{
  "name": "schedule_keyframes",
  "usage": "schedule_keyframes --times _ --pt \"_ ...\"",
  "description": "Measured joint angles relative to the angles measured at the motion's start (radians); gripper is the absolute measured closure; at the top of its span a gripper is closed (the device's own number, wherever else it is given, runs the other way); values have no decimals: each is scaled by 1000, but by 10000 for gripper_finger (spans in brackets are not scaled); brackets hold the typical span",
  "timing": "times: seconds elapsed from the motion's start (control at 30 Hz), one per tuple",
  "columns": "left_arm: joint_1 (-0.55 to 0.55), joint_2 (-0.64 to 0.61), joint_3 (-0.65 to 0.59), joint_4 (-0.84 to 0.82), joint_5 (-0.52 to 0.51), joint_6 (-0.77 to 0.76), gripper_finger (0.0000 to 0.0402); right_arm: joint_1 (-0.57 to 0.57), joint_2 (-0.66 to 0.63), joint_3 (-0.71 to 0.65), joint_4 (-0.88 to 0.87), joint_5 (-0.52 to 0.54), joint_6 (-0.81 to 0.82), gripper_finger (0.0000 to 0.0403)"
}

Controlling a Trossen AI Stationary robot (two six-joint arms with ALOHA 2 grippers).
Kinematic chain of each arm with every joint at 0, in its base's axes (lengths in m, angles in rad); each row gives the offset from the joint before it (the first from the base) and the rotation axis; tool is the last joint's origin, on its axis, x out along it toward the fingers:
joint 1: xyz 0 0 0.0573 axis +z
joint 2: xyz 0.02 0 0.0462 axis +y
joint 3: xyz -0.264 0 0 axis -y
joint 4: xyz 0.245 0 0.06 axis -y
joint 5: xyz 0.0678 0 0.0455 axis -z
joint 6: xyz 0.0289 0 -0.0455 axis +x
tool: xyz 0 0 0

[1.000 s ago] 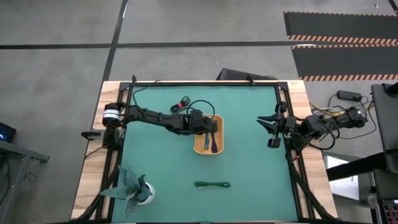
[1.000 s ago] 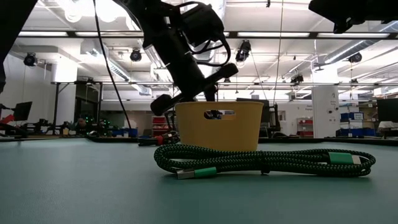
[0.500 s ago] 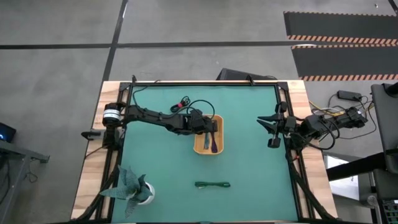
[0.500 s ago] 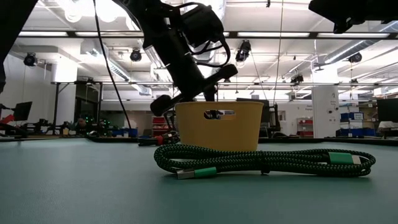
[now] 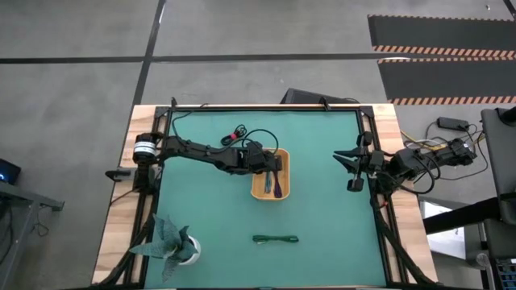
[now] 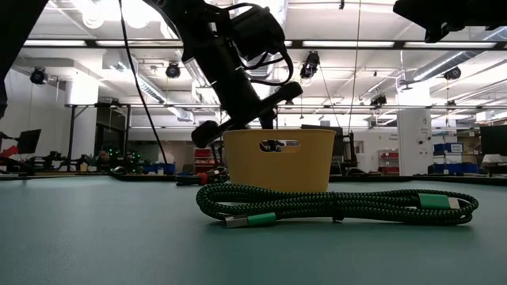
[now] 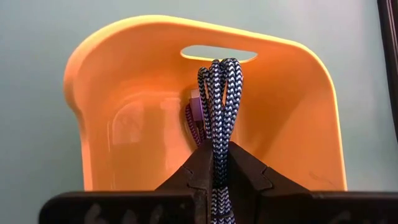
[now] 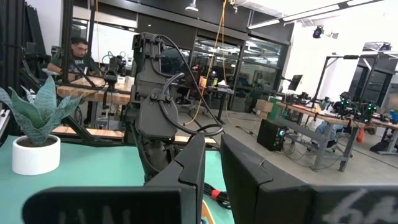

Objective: Pick and place USB-C Cables
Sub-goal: Put the light blue charger cable into the yellow bin

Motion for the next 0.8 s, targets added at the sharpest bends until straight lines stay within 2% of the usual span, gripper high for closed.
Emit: schedule_keyframes --times 0.8 --pt "0 0 0 0 -9 0 386 0 0 0 0 0 0 360"
